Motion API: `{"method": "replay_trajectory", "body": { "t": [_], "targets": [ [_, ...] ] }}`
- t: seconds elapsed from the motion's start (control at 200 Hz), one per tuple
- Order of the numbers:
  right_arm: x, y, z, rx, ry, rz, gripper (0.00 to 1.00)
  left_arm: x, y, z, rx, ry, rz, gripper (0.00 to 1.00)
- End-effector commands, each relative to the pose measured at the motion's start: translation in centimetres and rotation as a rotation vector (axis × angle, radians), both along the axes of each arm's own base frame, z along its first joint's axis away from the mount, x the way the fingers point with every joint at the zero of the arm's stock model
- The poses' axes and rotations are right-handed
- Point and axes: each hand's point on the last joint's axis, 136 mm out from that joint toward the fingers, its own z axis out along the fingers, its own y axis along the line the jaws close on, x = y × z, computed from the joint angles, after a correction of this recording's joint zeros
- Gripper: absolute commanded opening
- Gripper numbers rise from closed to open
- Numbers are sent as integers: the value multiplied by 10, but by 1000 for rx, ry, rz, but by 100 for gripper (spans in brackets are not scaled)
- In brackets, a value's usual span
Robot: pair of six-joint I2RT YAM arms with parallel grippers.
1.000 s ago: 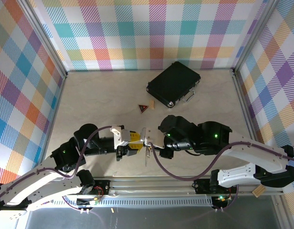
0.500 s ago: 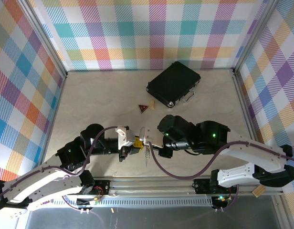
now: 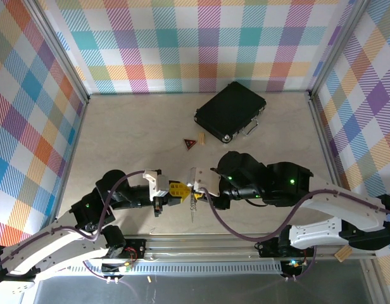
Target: Put the keys on the keyring
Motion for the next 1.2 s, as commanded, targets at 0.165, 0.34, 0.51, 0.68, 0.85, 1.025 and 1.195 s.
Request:
{"method": "replay_trajectory", "body": {
  "t": [0.165,0.34,0.51,0.68,0.85,1.025,1.195],
  "targets": [
    [-9,-1,9,64,31,19,16,-16,1,33,-121,-39,-79,0],
    [-8,-1,12,73,24,18,14,-18,1,34,-127,-41,-88,0],
    [-7,-1,10,69,21,13,7,-20,2,36,-133,-43,-96,0],
    [-8,-1,3,46,29,20,1,-23,3,42,-168,-46,-112,0],
    [-10,0,3,51,36,26,1,-24,3,45,-191,-46,-116,0],
    [-11,-2,12,99,32,29,8,-25,2,41,-198,-30,-131,0],
    [-15,-7,18,139,40,37,16,-26,2,40,-205,-25,-135,0]
  ]
}}
